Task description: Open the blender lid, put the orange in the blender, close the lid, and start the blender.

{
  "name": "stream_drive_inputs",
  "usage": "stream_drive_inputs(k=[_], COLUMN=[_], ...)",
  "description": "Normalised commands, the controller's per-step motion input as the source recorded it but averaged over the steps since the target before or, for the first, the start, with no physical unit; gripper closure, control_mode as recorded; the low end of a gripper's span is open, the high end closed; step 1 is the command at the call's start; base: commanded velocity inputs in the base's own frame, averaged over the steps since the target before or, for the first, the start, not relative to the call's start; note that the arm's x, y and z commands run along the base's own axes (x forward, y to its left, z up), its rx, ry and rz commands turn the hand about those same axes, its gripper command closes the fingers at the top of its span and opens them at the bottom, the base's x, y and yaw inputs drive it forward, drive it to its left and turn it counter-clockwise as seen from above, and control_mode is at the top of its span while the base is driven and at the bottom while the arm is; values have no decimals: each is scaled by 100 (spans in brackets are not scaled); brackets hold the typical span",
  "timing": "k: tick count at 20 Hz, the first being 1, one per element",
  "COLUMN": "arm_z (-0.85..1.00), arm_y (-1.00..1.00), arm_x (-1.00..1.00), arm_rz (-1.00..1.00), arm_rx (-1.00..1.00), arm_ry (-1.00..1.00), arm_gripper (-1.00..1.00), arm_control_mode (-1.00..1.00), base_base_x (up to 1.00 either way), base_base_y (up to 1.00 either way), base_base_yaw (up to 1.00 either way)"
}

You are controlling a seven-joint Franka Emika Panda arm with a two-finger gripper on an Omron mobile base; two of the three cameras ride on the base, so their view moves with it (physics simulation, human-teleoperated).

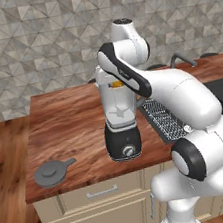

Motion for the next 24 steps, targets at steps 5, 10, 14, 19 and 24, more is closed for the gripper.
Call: stream_drive_inputs(k=[5,10,14,19,24], arm_z=[-57,-10,0,8,73], arm_y=[5,0,0,0,0], arm_x=[-10,-10,0,0,-7], arm_rz=[14,7,4,1,0], arm_rx=[-6,0,0,0,0], arm_ry=[3,-1,0,0,-10], arm_gripper=[-100,-100,-100,-100,-100], arm_control_mode=[-100,-100,-100,-100,-100], base_base_x=[0,0,0,0,0], base_base_y=[0,0,0,0,0], base_base_yaw=[0,0,0,0,0])
